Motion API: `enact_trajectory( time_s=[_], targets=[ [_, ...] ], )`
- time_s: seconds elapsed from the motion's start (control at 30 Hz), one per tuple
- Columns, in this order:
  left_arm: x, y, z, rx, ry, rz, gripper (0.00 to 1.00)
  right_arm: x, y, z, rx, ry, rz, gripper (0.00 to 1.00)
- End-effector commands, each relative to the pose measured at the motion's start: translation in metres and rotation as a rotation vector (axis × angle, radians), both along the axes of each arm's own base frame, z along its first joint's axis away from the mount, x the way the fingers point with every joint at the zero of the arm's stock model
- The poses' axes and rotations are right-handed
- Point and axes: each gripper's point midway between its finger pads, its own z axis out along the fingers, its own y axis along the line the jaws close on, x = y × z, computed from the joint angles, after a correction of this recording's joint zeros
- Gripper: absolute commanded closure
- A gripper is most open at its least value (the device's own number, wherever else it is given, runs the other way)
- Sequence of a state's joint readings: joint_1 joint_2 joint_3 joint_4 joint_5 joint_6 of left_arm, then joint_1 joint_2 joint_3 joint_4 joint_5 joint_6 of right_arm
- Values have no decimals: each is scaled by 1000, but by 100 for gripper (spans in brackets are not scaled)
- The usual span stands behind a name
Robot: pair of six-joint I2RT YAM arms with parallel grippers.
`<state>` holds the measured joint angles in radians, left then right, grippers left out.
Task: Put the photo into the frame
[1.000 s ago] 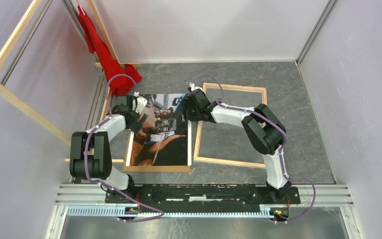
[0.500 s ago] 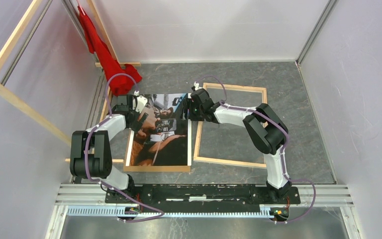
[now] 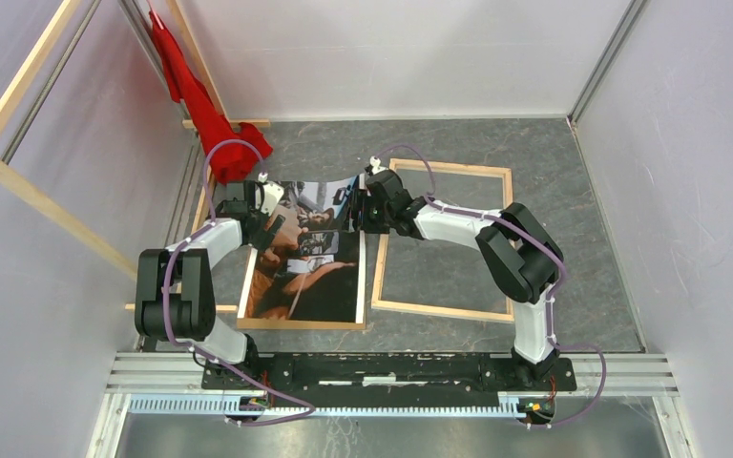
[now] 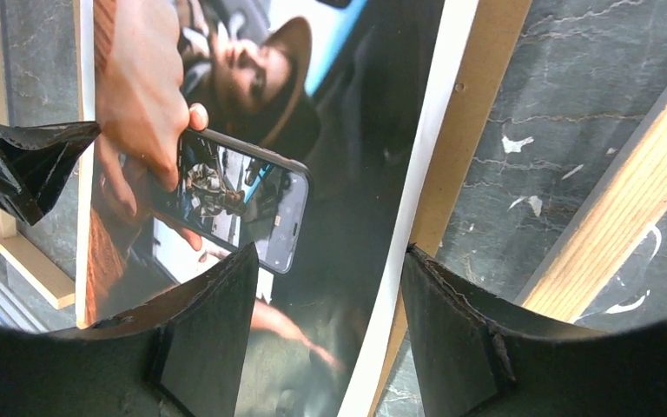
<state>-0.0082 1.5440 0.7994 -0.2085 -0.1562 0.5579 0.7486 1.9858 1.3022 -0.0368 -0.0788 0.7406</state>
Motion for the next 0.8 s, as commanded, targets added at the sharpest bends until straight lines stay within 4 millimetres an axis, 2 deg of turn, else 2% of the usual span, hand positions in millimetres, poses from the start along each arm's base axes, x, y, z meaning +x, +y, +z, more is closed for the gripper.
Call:
enact_trajectory(
  time_s=[0.0, 0.13, 0.27, 0.4, 0.5, 0.67, 0.77],
  targets=[
    [-23, -7, -28, -10, 125, -47, 0, 1, 14, 35, 87, -49, 21, 34],
    [-22, -7, -27, -11, 121, -48, 0, 0, 24, 49, 194, -74, 43, 35],
    [-22, -7, -26, -9, 120, -47, 0, 2, 28, 50, 235, -64, 56, 42],
    [-23, -7, -23, -8, 120, -52, 0, 3, 29, 42, 229, -45, 51, 58],
    [-22, -7, -15, -8, 121, -59, 0, 5, 27, 43, 233, -41, 50, 76],
    [-16, -9, 12, -13, 96, -75, 0, 14, 18, 69, 249, -93, 51, 99],
    [-10, -12, 36, -28, 68, -77, 0, 21, 8, 94, 249, -138, 52, 100]
  ],
)
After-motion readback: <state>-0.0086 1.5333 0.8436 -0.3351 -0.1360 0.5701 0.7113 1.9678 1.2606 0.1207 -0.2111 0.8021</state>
